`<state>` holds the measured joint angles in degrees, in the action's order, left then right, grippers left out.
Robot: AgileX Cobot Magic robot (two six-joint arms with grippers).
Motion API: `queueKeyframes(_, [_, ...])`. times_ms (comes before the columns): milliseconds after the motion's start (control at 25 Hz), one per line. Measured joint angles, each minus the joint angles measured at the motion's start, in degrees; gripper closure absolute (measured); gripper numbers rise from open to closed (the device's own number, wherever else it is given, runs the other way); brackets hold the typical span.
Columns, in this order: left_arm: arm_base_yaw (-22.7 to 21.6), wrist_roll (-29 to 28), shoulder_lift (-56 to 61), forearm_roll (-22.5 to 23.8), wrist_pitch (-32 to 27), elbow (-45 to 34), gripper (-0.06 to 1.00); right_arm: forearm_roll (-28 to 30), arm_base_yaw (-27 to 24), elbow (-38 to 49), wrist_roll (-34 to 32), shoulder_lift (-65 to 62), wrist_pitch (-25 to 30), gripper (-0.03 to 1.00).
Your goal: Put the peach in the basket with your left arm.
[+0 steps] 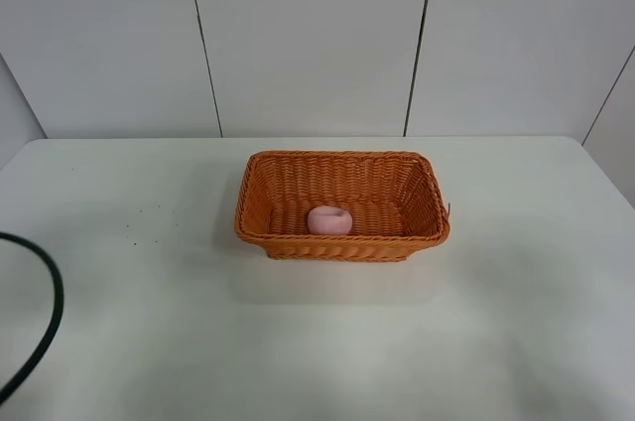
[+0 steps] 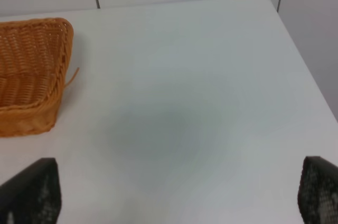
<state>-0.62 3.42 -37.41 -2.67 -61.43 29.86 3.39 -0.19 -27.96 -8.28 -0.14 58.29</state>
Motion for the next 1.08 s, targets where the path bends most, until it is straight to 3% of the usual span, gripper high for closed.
queueKeyframes(280, [0.0,0.0,21.2,0.0,1.0,-1.3,0.13,0.0,0.0,0.0,0.0,0.0,0.0,0.27])
queueKeyframes(600, [0.0,0.0,36.3,0.0,0.9,-1.6,0.13,0.0,0.0,0.0,0.0,0.0,0.0,0.27])
queueKeyframes(1080, [0.0,-0.1,37.8,0.0,0.9,-1.6,0.13,0.0,0.0,0.0,0.0,0.0,0.0,0.27])
